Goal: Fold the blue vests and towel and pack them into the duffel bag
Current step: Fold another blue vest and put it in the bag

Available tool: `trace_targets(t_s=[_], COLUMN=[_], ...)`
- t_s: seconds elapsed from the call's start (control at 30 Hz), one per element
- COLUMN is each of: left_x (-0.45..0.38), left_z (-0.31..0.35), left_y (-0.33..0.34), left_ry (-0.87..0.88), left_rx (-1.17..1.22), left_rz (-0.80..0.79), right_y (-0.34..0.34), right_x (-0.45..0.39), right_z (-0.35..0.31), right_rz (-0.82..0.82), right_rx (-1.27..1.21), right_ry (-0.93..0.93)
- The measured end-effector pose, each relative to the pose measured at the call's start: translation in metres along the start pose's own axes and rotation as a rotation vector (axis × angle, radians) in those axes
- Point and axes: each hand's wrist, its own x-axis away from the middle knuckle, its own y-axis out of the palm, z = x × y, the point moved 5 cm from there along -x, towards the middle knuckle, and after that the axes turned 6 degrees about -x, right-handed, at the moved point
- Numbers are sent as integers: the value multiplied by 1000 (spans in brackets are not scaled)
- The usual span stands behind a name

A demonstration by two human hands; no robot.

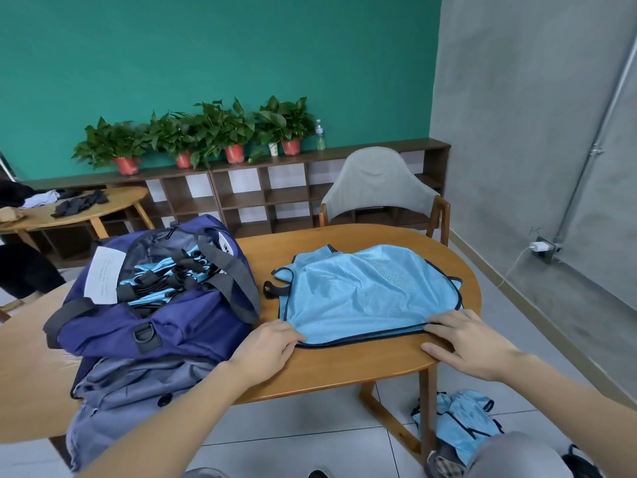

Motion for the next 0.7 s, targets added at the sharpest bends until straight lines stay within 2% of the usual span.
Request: trace_targets(t_s=[0.23,0.4,0.5,0.57,0.7], left_x=[32,48,60,69,76], left_z=[11,23,32,38,46], left_y=[-4,-11,-13,-13,-19], left_ry=[-95,-143,-93,-80,-166], left_rx=[9,5,-48,5,170], left_rz=[61,64,158,219,206], right_y=[-4,-9,-11,-14,-33], right_x=[23,29,36,43,55], right_z=[-15,-25,-30,-31,-27], right_rz=[185,249,233,231,243], right_rx=[-6,46,14,6,-1], right_ry=[-36,-179,-126,-98,-28])
